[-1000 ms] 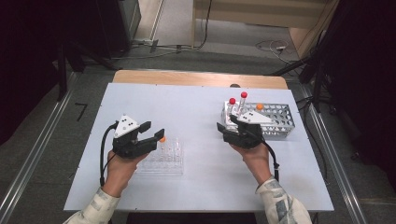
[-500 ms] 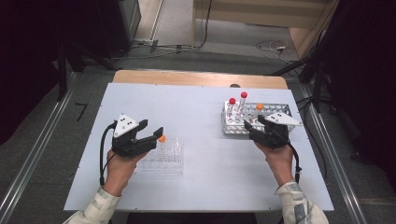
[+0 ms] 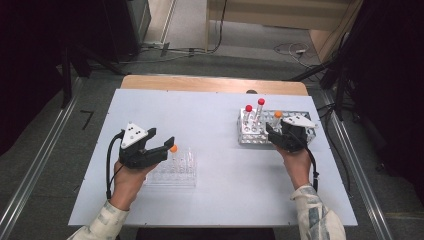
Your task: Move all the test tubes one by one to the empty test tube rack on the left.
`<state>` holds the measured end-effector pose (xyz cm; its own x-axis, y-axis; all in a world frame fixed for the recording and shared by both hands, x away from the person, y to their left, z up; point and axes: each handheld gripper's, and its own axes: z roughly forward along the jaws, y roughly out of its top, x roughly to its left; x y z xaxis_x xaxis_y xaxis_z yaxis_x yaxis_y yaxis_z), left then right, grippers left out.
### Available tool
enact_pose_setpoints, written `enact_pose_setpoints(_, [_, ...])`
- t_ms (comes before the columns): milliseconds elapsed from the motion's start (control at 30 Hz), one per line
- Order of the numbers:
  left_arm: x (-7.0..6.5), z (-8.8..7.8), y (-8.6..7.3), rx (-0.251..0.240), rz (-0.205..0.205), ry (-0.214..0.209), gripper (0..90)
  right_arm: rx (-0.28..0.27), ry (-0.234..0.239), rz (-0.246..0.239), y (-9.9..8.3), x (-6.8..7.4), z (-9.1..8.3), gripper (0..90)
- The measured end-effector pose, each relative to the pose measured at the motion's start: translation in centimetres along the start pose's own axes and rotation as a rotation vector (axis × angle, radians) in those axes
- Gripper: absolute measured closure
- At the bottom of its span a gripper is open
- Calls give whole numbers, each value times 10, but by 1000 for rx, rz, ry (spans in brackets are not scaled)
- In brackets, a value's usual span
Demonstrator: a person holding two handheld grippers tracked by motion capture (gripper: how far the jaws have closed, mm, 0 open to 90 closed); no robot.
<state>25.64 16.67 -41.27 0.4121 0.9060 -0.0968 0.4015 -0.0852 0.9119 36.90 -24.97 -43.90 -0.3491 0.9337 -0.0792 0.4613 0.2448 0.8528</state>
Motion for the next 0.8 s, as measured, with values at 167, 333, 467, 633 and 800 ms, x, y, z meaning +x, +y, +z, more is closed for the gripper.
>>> enact_pose_setpoints(167, [0, 2, -2, 10, 0, 1, 323, 1, -3, 21, 2, -7, 9, 512])
enact_pose_setpoints(333, [0, 1, -2, 4, 0, 0, 323, 9, -1, 17, 5, -8, 13, 574])
enact_pose_setpoints(467, [-1, 1, -2, 3, 1, -1, 323, 21, 2, 34, 4, -10, 18, 594])
enact_pose_setpoints(633, [0, 1, -2, 4, -1, 0, 322, 20, 2, 43, 3, -11, 21, 675])
enact_pose_setpoints(800, [1, 0, -2, 5, 0, 3, 322, 21, 0, 53, 3, -13, 21, 710])
